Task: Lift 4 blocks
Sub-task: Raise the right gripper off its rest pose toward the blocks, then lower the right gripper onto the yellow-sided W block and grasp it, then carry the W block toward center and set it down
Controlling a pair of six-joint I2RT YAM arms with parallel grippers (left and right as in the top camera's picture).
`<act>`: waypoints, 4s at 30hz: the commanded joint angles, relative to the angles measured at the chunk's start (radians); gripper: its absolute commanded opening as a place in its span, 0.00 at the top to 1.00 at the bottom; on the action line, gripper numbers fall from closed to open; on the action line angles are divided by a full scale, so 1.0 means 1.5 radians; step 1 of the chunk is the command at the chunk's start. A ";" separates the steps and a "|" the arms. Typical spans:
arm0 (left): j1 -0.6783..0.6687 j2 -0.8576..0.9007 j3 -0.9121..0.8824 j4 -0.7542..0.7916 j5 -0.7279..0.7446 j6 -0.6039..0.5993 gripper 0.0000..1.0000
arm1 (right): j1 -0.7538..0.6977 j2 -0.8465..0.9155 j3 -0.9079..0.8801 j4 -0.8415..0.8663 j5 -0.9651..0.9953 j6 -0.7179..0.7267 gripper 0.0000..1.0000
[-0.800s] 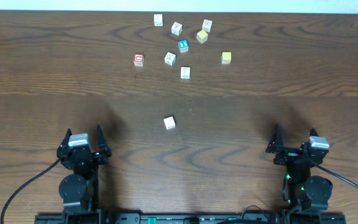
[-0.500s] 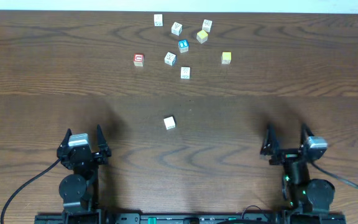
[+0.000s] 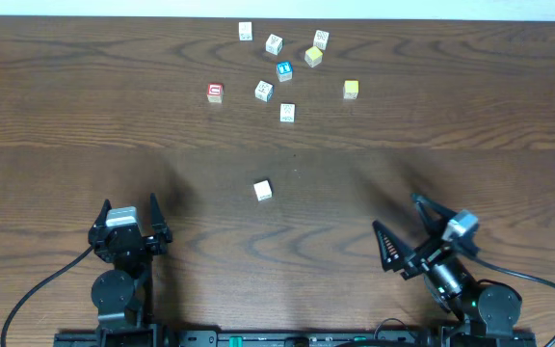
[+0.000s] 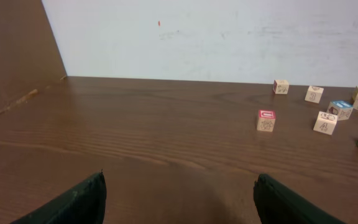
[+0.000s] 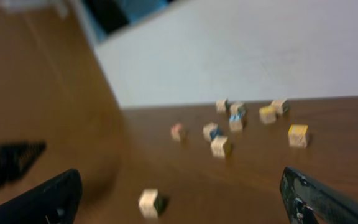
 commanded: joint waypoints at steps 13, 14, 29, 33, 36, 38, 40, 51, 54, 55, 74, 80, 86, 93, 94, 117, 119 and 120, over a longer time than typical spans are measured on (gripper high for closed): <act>0.003 -0.004 -0.008 -0.033 -0.006 -0.001 0.24 | -0.004 0.314 0.198 -0.062 0.085 -0.092 0.01; 0.003 -0.004 -0.008 -0.033 -0.006 -0.001 0.24 | -0.001 0.365 0.240 -0.067 0.084 -0.119 0.01; 0.003 -0.004 -0.008 -0.033 -0.006 -0.001 0.23 | 0.130 0.984 0.961 -0.710 0.399 -0.247 0.01; 0.003 -0.004 -0.008 -0.033 -0.006 -0.001 0.24 | 0.130 1.034 0.960 -0.685 0.317 -0.274 0.01; 0.003 -0.004 -0.008 -0.033 -0.006 -0.001 0.24 | 0.130 1.061 0.959 -0.636 0.287 -0.322 0.01; 0.003 -0.004 -0.008 -0.033 -0.006 -0.001 0.24 | 0.132 1.078 0.959 -0.594 0.287 -0.325 0.01; 0.003 -0.004 -0.008 -0.033 -0.006 -0.001 0.24 | 0.138 1.096 0.964 -0.555 0.306 -0.323 0.01; 0.003 -0.004 -0.008 -0.033 -0.006 -0.001 0.24 | 0.200 1.304 1.148 -0.545 0.419 -0.254 0.01; 0.003 -0.004 -0.008 -0.033 -0.006 -0.001 0.24 | 0.208 1.358 1.186 -0.525 0.462 -0.202 0.01; 0.003 -0.004 -0.008 -0.033 -0.006 -0.001 0.24 | 0.210 1.371 1.193 -0.520 0.477 -0.179 0.01; 0.003 -0.004 -0.008 -0.033 -0.006 -0.001 0.24 | 0.223 1.522 1.198 -0.426 0.491 -0.060 0.18; 0.003 -0.004 -0.008 -0.033 -0.006 -0.001 0.24 | 0.223 1.539 1.198 -0.415 0.496 -0.060 0.19; 0.003 -0.004 -0.008 -0.033 -0.006 -0.001 0.24 | 0.222 1.545 1.198 -0.382 0.497 -0.099 0.28; 0.003 -0.004 -0.008 -0.033 -0.006 -0.001 0.24 | 0.220 1.548 1.197 -0.376 0.524 -0.107 0.32; 0.003 -0.004 -0.008 -0.033 -0.006 -0.001 0.24 | 0.219 1.550 1.197 -0.376 0.527 -0.107 0.32; 0.003 -0.004 -0.008 -0.033 -0.006 -0.001 0.24 | 0.213 1.571 1.197 -0.353 0.547 -0.130 0.46; 0.003 -0.004 -0.008 -0.033 -0.006 -0.001 0.24 | 0.211 1.571 1.197 -0.344 0.551 -0.138 0.45; 0.003 -0.004 -0.008 -0.033 -0.006 -0.001 0.24 | 0.211 1.571 1.197 -0.341 0.551 -0.143 0.45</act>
